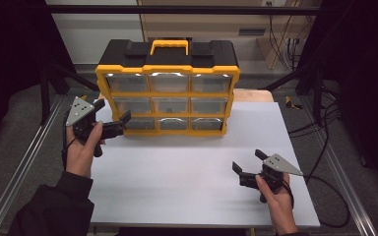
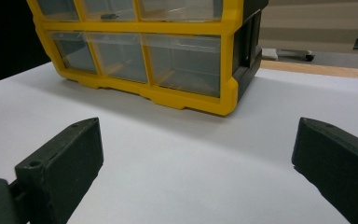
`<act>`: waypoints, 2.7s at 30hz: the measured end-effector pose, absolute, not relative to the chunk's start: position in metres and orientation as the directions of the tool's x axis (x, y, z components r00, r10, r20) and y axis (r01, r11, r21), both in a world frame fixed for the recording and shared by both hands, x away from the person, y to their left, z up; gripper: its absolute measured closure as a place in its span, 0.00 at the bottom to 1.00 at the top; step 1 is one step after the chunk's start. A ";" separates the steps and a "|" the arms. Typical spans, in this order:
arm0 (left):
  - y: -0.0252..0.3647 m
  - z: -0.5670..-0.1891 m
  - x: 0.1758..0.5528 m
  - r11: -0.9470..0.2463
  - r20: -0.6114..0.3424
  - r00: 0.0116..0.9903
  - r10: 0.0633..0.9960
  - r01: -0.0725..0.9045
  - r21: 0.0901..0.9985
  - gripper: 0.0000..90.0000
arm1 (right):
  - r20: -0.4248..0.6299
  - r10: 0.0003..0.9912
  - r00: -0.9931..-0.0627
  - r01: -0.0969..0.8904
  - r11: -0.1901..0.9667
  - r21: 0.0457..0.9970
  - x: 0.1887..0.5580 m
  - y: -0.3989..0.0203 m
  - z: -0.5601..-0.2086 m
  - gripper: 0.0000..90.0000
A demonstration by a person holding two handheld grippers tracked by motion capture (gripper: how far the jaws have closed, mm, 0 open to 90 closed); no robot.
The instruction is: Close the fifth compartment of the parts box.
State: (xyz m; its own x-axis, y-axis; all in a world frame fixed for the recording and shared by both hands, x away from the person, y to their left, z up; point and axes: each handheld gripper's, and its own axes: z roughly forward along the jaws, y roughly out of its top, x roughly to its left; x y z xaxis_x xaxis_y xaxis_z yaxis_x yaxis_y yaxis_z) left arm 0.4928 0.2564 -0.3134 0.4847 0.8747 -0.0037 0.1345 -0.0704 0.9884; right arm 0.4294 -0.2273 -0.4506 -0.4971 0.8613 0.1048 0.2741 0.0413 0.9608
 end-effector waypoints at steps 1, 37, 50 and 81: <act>0.259 -0.312 0.492 -0.063 -0.009 0.483 0.876 0.132 0.989 0.03 | 0.103 0.861 -0.498 0.273 0.043 0.961 0.429 -0.227 -0.451 0.03; 0.308 -0.311 0.478 -0.018 -0.027 0.464 0.885 0.092 0.996 0.01 | 0.114 0.857 -0.502 0.279 0.036 0.960 0.429 -0.227 -0.450 0.03; 0.321 -0.318 0.475 0.005 -0.046 0.474 0.879 0.086 0.996 0.01 | 0.116 0.858 -0.500 0.279 0.033 0.960 0.428 -0.228 -0.450 0.03; 0.336 -0.365 0.456 0.019 -0.082 0.497 0.864 0.130 0.991 0.02 | 0.111 0.856 -0.504 0.282 0.041 0.959 0.429 -0.226 -0.451 0.03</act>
State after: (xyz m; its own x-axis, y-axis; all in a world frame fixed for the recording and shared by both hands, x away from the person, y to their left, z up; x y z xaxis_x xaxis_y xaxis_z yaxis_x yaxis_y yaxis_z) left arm 0.4562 0.3364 -0.3654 0.4972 0.8638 -0.0815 0.1298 0.0189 0.9914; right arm 0.4285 -0.2263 -0.4508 -0.5043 0.8563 0.1113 0.2818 0.0414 0.9586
